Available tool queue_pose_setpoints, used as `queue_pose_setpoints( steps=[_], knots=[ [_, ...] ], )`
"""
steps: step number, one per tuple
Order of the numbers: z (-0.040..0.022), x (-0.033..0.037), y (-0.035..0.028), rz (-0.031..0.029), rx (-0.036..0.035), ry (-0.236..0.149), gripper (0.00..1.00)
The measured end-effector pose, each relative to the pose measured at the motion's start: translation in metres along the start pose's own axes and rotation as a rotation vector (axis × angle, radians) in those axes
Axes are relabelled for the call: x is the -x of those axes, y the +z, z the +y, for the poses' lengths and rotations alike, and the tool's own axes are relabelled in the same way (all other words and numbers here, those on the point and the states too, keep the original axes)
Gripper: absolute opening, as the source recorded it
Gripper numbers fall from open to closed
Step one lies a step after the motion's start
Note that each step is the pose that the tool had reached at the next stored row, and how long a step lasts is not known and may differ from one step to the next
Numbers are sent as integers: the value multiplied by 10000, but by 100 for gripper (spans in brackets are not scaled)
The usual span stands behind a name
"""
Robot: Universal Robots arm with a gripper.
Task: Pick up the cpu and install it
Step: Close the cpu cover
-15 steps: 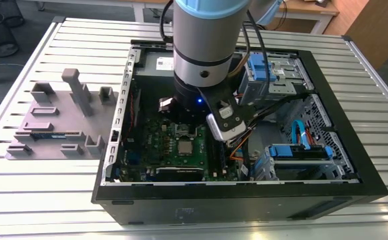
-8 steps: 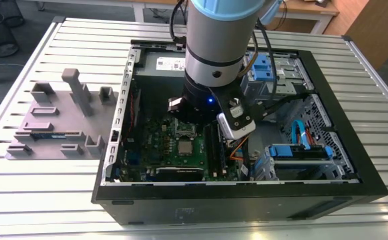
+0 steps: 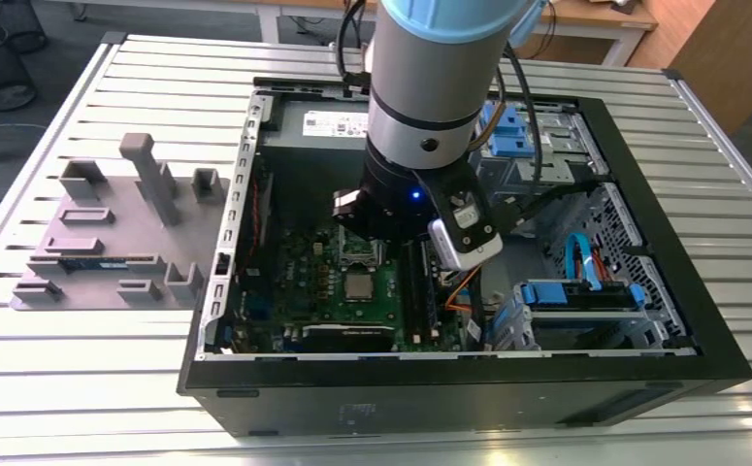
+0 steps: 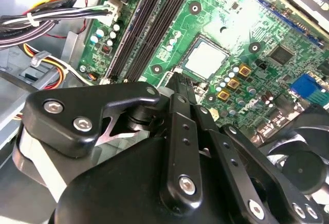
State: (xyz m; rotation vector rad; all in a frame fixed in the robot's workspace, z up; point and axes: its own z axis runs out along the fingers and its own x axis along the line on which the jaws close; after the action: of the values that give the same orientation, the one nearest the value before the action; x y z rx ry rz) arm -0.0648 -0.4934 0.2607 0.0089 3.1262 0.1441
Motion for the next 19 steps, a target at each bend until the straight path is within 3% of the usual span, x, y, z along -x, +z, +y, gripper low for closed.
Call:
queue_pose_setpoints(
  steps=[19],
  knots=[
    [-7,2,72,14,0,-149,11]
  ],
)
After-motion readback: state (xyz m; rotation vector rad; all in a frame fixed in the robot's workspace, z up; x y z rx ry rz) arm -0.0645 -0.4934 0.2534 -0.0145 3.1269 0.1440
